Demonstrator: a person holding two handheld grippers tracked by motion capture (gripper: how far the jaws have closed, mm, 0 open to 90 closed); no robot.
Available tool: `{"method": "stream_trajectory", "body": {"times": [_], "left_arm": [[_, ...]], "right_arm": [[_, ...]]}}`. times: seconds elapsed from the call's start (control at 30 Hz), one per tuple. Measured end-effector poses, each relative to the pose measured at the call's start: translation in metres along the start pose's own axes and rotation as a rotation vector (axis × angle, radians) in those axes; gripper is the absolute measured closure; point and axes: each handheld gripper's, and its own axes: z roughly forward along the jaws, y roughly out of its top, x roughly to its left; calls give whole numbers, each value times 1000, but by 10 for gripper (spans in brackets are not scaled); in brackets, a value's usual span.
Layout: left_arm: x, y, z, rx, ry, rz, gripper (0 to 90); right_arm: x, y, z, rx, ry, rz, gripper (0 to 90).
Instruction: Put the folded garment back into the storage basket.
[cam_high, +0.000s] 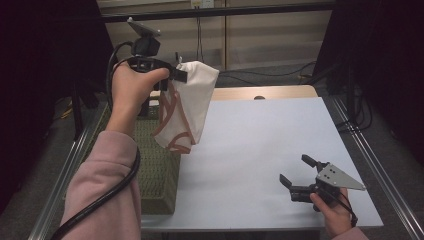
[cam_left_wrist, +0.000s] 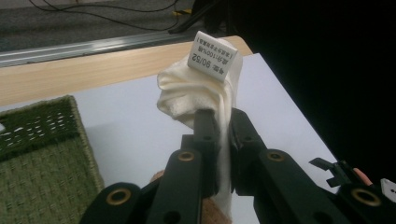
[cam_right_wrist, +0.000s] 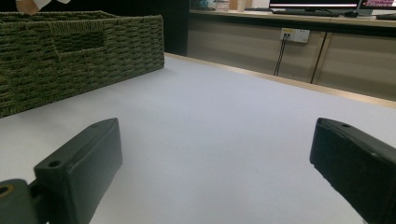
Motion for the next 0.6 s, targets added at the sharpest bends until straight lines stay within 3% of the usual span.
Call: {"method": "stream_trajectory", "body": {"times": [0.1, 0.13, 0.2, 0.33, 0.4, 0.47, 0.6], "left_arm": [[4, -2, -4, -3, 2, -21, 838], [6, -2, -6, 4, 2, -5, 838], [8, -4, -7, -15, -1, -35, 838], [12, -7, -12, -18, 4, -51, 839], [16, -8, -15, -5, 6, -35, 839], [17, -10, -16, -15, 4, -62, 838], [21, -13, -19, -18, 13, -54, 839]], "right_arm": [[0, 0, 1, -6, 6, -4, 20], [0, 0, 0, -4, -1, -6, 20], [0, 0, 2, -15, 8, -2, 20], [1, 0, 1, -10, 1, 0, 20], [1, 0, 1, -6, -1, 0, 20], [0, 0, 2, -17, 7, -3, 20], [1, 0, 2, -18, 6, -1, 20]]}}
